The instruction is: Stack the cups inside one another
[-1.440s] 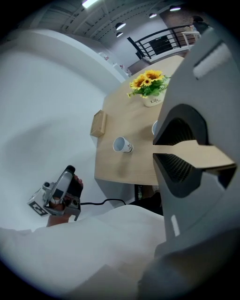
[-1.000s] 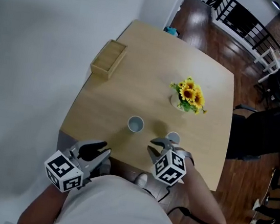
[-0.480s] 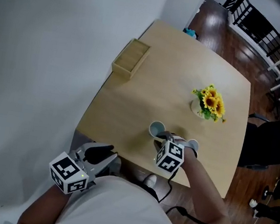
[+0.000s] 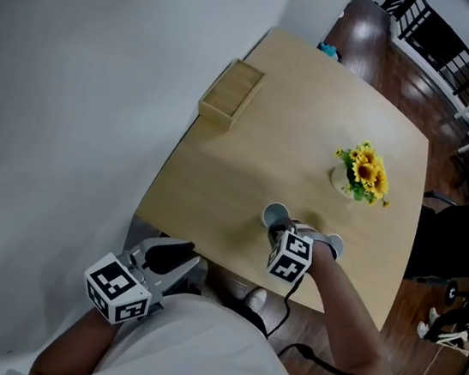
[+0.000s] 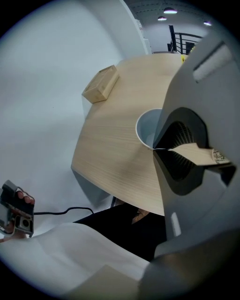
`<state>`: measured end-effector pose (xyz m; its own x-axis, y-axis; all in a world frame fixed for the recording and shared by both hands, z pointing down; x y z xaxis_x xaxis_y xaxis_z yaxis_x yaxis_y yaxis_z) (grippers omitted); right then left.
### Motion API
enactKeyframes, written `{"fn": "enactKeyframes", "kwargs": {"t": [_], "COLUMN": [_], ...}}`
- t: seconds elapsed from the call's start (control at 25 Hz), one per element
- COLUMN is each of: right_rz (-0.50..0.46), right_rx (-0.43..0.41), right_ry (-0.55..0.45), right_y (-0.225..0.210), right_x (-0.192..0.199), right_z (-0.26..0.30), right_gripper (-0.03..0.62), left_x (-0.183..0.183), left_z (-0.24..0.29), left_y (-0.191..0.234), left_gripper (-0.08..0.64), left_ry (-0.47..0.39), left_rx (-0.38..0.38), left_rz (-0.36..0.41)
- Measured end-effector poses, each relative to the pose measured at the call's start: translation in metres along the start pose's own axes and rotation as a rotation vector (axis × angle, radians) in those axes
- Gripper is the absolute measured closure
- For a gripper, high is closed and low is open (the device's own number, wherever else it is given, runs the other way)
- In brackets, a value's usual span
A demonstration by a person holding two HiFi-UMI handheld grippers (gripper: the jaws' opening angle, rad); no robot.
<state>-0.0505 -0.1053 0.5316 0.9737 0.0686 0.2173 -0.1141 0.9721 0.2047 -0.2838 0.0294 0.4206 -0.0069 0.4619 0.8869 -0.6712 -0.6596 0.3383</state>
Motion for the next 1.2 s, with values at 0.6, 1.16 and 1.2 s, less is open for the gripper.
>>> {"fn": "enactKeyframes", "kwargs": {"t": [0.6,1.16,1.2], "right_rz": [0.037,0.151,0.163], "right_rx": [0.050,0.130,0.132], "right_ry": [-0.039,-0.042,-0.039], "right_y": [0.003,-0.011,-0.012], "right_x": [0.013,0.081,0.089], "right_z": [-0.051,-0.129,-0.134], "right_gripper": [0.577,0.577,0.577], "left_x": [-0.006,-0.031,-0.033], "left_z": [0.015,0.080,0.085], "left_y": [-0.009,-0.041,-0.044], "left_gripper": [0.463,0.463,0.463], "left_ry": [0.006,0.016,0.014], "left_rx": [0.072,0.208,0.213], "left_rz": [0.024,0.083,0.084]}}
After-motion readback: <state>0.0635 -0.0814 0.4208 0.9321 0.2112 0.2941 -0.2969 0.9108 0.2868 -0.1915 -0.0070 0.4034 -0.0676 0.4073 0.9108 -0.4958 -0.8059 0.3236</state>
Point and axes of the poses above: the fingertips, and each gripper's own axes: z forward along the fingers, y to its left, x out of its underside, the point moved 9 cm from there along -z, backward along the fingers, and after that the axes turned 7 degrees about z, right-handed, at the moved point
